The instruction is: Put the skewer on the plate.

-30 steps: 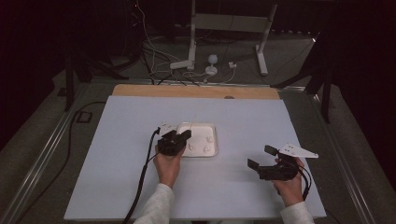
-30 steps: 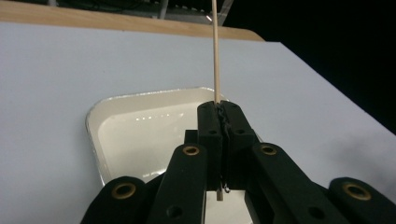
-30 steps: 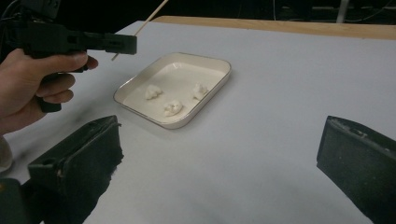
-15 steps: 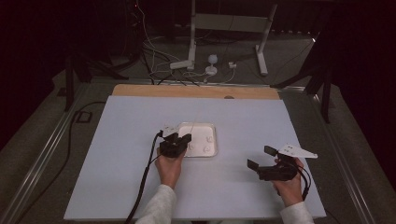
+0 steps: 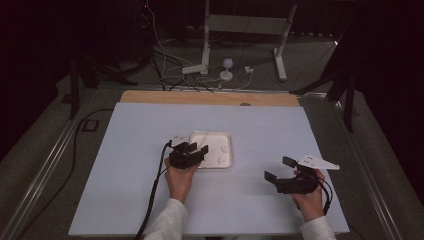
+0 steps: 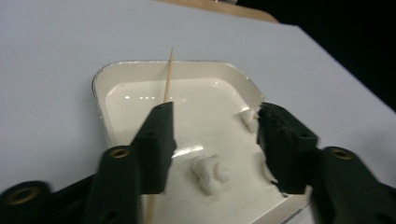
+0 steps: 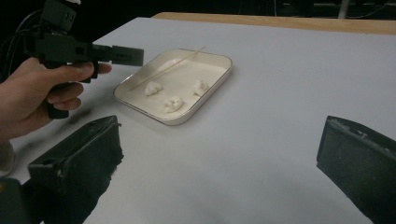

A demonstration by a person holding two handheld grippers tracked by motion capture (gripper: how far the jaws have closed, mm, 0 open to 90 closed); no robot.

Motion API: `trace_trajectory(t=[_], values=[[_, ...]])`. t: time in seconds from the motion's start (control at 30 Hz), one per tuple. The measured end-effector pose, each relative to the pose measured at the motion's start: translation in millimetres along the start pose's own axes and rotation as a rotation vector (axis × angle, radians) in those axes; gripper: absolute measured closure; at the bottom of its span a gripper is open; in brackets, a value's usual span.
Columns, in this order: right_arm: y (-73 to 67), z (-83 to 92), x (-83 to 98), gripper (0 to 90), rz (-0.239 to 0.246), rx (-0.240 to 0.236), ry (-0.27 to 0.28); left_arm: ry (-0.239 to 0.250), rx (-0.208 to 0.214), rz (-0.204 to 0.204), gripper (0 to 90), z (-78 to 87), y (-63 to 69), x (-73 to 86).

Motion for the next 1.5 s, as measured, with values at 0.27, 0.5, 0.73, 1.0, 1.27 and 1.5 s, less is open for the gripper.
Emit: trace_trajectory(t=[0.27, 0.5, 0.73, 1.0, 1.27, 1.5], values=[[-1.0, 1.6, 0.1, 0.0, 0.004, 0.002, 0.006, 0.008, 0.068, -0.021, 23.1, 14.7, 0.9, -4.3], [-2.1, 4.1, 0.1, 0.0, 0.01, 0.006, 0.016, 0.059, 0.121, -0.082, 12.4, 47.7, 0.9, -11.8], [-4.2, 4.4, 0.4, 0.0, 0.023, 0.0, 0.024, 0.086, 0.112, -0.134, 2.2, 78.3, -7.8, -15.2], [-6.7, 5.5, 0.6, 0.0, 0.057, 0.012, 0.046, 0.134, 0.098, -0.187, 0.6, 109.2, -23.2, -5.6], [-10.3, 6.2, 1.3, 0.0, 0.09, 0.022, 0.07, 0.187, 0.046, -0.226, 0.6, 137.1, -40.0, 6.2], [-11.8, 7.1, 2.3, 0.0, 0.098, 0.028, 0.081, 0.229, 0.004, -0.21, 0.7, 153.0, -53.3, 19.4]])
Point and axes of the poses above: each handheld gripper's, and its own axes: z roughly backward along the jaws, x roughly out of its underside, y roughly to its right, the point moved 1 cm from there along -z, roughly forward along the jaws, and after that the axes turned 2 degrees about -y, right-handed, at the moved point
